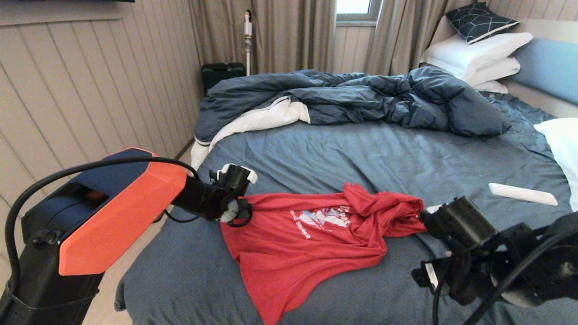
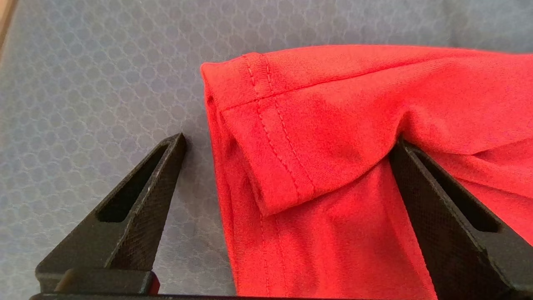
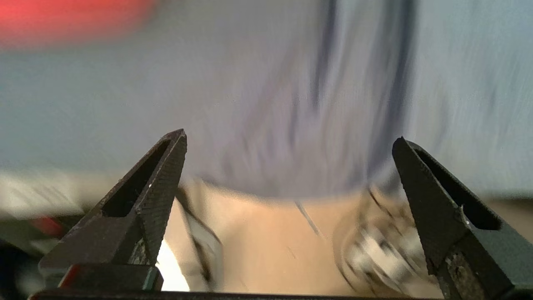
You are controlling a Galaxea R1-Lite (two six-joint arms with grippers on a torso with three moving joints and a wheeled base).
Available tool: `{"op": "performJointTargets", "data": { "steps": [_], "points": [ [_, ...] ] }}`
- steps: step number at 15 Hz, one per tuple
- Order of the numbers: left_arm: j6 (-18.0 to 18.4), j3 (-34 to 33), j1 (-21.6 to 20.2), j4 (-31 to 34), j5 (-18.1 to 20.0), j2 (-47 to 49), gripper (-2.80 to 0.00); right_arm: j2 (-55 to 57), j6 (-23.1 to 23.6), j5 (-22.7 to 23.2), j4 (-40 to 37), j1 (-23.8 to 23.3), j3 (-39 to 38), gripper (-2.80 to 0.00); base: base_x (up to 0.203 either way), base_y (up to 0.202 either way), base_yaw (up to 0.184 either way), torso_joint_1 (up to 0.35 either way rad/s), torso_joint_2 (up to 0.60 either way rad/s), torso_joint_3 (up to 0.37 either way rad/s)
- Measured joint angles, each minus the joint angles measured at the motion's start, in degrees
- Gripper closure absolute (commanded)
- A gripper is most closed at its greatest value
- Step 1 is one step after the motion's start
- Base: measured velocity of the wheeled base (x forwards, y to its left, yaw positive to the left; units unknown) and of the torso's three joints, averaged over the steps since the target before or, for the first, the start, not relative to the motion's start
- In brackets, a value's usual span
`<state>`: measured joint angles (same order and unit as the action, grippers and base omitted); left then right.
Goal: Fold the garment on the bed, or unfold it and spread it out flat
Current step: Unford the red T-shirt
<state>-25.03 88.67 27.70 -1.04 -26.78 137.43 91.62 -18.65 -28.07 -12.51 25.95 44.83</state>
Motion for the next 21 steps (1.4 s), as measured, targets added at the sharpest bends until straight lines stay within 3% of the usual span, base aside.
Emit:
{"op": "performJointTargets", "data": {
  "steps": [5,6,9,14,21],
  "points": [
    [-0.2,-0.3,0.0,-0.1,0.0,-0.4,-2.8,10.0,-0.1,0.2,0.3,-0.2,13.8,-2.8,0.0,0.0,0.0,0.0,0.0,0.0],
    [-0.1,-0.2,0.0,-0.1,0.0,-0.4,-2.8,12.2,-0.1,0.3,0.3,-0.2,17.1,0.0,0.0,0.0,0.0,0.0,0.0,0.0],
    [-0.1,0.0,0.0,-0.1,0.0,-0.6,-2.8,16.9,0.8,1.4,0.0,0.1,26.2,0.0,0.0,0.0,0.0,0.0,0.0,0.0],
    [0.2,1.4,-0.1,0.0,0.7,-0.8,-2.8,20.9,0.7,9.3,-6.8,0.5,39.5,0.0,0.0,0.0,0.0,0.0,0.0,0.0],
    [0.3,11.9,-4.8,5.6,1.9,3.1,-2.8,34.5,5.8,9.8,-8.9,-6.5,56.2,0.0,0.0,0.0,0.0,0.0,0.0,0.0]
  ]
}}
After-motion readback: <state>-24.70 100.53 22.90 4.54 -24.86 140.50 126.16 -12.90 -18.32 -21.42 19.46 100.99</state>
